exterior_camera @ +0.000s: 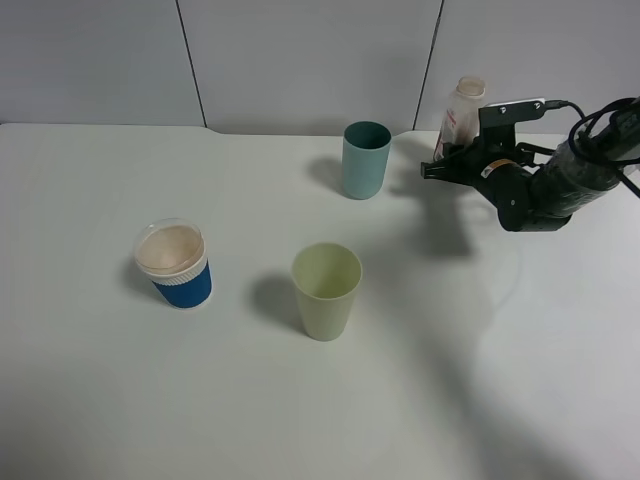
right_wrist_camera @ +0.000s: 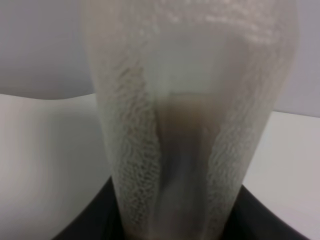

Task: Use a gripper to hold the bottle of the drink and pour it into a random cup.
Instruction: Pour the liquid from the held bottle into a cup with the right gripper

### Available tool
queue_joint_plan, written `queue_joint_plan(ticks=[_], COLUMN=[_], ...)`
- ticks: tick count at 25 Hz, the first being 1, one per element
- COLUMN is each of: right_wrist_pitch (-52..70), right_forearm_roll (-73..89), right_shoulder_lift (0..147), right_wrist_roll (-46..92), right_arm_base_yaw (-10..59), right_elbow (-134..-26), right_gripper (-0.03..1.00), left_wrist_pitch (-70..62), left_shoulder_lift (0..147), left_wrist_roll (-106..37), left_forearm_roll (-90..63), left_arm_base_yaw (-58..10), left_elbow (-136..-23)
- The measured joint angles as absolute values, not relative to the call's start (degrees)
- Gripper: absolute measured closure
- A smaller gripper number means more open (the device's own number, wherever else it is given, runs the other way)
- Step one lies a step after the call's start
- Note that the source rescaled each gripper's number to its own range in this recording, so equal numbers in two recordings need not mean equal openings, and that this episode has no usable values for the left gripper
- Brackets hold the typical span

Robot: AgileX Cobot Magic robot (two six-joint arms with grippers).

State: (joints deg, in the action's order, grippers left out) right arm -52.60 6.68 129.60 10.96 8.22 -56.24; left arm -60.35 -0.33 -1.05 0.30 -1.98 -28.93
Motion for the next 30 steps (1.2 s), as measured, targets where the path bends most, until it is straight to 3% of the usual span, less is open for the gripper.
queue_joint_plan(ticks=[7,30], right_wrist_pitch=[-50.8,-23.8], right_forearm_roll=[6.1,0.4], right_shoulder_lift=[128.6,107.0], right_wrist_roll=[11.0,11.4], right_arm_base_yaw=[8.2,14.1], right_elbow=[-56.2,-56.1], right_gripper=[0.97,0.97], left_wrist_pitch=[-60.4,-60.4], left_shoulder_lift=[-0.3,-0.3], left_wrist_roll=[-1.1,-1.1], left_forearm_roll=[0.0,0.3], left_arm_base_yaw=[-2.0,-2.0], left_elbow=[-28.9,-28.9])
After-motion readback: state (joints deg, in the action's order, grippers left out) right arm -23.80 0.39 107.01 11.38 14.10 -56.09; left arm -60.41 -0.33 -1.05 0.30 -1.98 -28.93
